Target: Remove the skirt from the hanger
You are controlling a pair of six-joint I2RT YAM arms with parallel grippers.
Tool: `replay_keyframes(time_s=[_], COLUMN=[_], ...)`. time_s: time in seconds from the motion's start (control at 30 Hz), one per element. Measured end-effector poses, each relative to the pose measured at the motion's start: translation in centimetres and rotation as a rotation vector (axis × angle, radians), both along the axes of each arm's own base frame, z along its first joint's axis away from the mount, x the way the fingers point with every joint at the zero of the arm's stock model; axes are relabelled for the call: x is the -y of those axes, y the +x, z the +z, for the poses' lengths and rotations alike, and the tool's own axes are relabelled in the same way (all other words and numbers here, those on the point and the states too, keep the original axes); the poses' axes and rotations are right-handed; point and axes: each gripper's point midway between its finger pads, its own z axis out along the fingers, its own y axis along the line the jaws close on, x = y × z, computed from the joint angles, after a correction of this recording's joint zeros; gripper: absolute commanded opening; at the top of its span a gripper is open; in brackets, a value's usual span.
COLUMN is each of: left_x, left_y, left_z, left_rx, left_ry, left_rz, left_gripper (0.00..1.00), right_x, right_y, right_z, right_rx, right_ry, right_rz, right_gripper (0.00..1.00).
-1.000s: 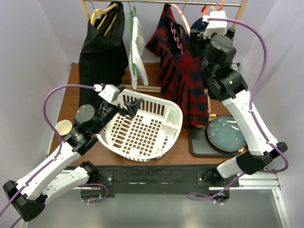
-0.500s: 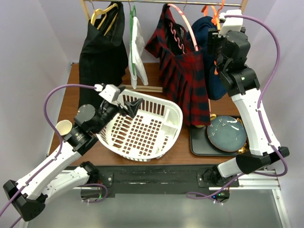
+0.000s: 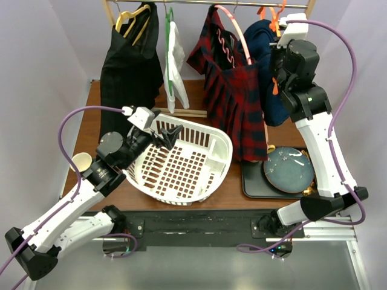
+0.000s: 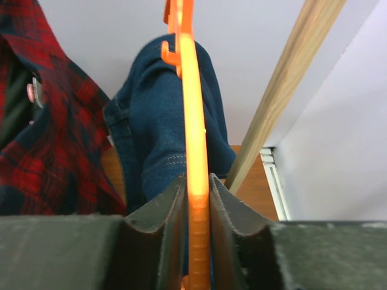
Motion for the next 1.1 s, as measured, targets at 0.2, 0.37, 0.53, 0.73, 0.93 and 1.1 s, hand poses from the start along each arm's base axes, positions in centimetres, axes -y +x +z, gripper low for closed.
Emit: replay_keyframes(time_s=[0.2,0.37,0.53,0.73,0.93,1.1], left_x=[0.0,0.0,0.2,0.3,0.3,0.3], left_y=[0.0,0.0,0.0,0.1,0.1,0.1], left_z=[0.0,0.0,-0.2,-0.3,-0.3,-0.3], left_rx=[0.0,0.0,-0.004,-0.006,-0.006,-0.005], left_ry=[0.0,0.001,0.004,0.007,0.008,0.008], left_rz=[0.0,-0.001,-0.007,-0.011,-0.011,-0.011], left_gripper=[1.0,1.0,1.0,1.0,1.0,1.0], right_x=[-0.3,-0.3,-0.3,-0.1,0.2,0.5], right_y=[0.0,0.1,0.1,-0.7,-2.3,-3.1], right_z=[0.5,0.8,1.2,2.9,5.0,5.0], right_rx=[0.013,0.024,0.041,0.092,0.155,0.145], right_ry=[0.002,-0.005,-0.007,0.001,0.016,0.023], right_rz=[0.016,0.018,0.019,0.027,0.039,0.035], right_gripper=[0.0,0.0,0.0,0.0,0.0,0.0])
